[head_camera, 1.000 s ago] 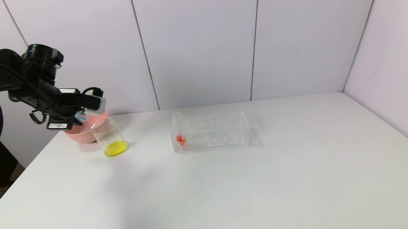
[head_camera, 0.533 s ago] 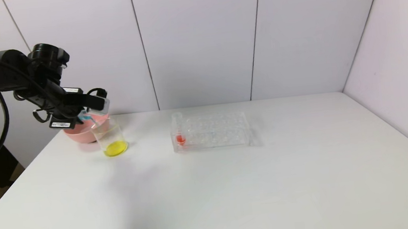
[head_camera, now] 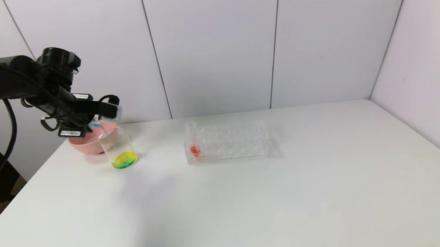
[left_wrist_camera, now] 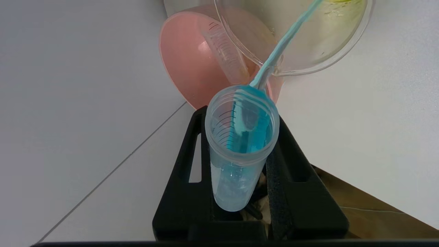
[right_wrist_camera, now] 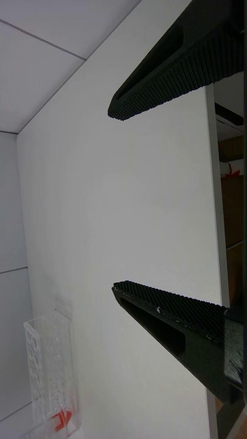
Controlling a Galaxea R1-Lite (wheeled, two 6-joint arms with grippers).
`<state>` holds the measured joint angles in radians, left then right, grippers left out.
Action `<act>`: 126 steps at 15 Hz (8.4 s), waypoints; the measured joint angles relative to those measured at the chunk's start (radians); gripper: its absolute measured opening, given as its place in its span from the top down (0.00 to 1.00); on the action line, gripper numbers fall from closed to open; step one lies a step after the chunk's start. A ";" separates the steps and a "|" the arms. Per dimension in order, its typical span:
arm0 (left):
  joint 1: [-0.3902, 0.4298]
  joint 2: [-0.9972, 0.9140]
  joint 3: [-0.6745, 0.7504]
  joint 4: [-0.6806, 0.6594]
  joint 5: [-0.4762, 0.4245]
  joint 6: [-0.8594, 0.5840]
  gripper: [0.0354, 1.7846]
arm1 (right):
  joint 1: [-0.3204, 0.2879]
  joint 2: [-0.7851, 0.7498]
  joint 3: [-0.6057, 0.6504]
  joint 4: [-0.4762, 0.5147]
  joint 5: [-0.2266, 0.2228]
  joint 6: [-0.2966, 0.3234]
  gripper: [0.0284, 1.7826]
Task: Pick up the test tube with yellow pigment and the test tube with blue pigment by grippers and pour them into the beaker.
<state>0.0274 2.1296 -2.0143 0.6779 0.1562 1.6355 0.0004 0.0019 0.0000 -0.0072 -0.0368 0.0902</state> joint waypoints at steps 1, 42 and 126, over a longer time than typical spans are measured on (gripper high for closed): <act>-0.002 0.001 0.000 0.000 0.002 -0.005 0.76 | 0.000 0.000 0.000 0.000 0.000 0.000 0.04; 0.015 -0.033 0.001 -0.049 0.022 -0.275 0.76 | 0.000 0.000 0.000 0.000 0.000 0.000 0.04; -0.022 -2.130 2.014 -0.685 -0.126 -1.726 0.01 | 0.000 0.000 0.000 0.000 0.000 0.000 0.04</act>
<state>0.0057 -0.0004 0.0000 -0.0072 0.0302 -0.0902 0.0004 0.0019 0.0000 -0.0072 -0.0368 0.0902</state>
